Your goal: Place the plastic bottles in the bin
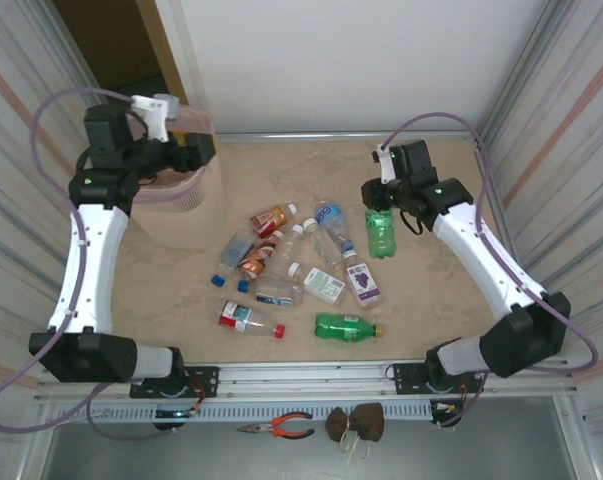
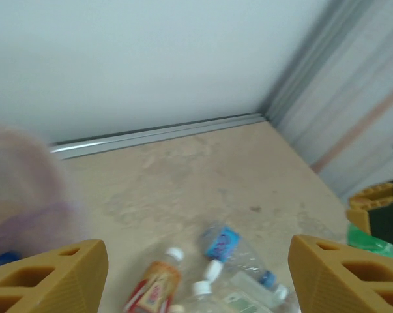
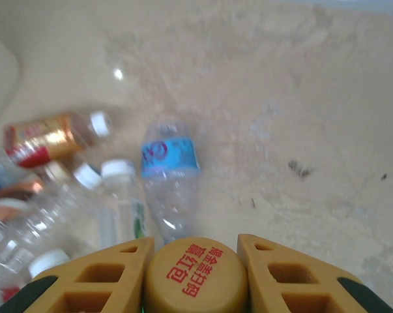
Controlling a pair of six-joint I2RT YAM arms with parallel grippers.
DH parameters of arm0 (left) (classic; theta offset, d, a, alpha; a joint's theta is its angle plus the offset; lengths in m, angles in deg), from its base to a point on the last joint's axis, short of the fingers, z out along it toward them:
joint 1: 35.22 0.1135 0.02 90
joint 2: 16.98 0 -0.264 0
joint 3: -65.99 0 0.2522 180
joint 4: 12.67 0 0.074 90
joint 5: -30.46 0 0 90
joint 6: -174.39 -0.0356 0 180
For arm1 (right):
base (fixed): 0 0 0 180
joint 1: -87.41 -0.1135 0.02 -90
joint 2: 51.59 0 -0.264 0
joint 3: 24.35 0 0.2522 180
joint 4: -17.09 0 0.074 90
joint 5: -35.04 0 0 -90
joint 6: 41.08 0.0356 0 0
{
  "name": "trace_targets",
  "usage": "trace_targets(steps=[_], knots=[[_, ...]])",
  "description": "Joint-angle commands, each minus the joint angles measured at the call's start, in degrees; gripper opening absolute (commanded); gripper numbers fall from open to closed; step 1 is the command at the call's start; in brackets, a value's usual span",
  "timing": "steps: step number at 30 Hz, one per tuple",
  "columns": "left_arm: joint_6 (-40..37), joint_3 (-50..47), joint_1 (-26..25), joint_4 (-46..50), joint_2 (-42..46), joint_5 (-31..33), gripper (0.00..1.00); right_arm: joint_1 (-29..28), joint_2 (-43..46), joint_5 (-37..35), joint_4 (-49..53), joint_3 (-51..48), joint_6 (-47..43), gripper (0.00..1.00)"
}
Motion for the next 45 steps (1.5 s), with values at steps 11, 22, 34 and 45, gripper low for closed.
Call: trace_targets(steps=[11, 22, 34, 45], knots=[[7.3, 2.3, -26.7, -10.6, -6.9, 2.4, 0.76, -1.1, 13.3, 1.0, -17.9, -4.8, 16.7, 0.31], [5.9, 8.3, -38.2, -8.5, -16.0, 3.4, 0.79, -1.2, 18.7, 0.4, -20.7, -6.9, 18.6, 0.27], [-1.7, 20.3, -44.2, 1.0, -26.4, -0.2, 0.78, -2.7, 20.3, 1.6, -20.9, -6.5, 20.2, 0.28], [-6.0, 19.4, -45.2, 3.4, -26.0, 1.2, 0.57, -3.9, 20.2, 0.8, -20.5, -6.0, 20.5, 0.29]])
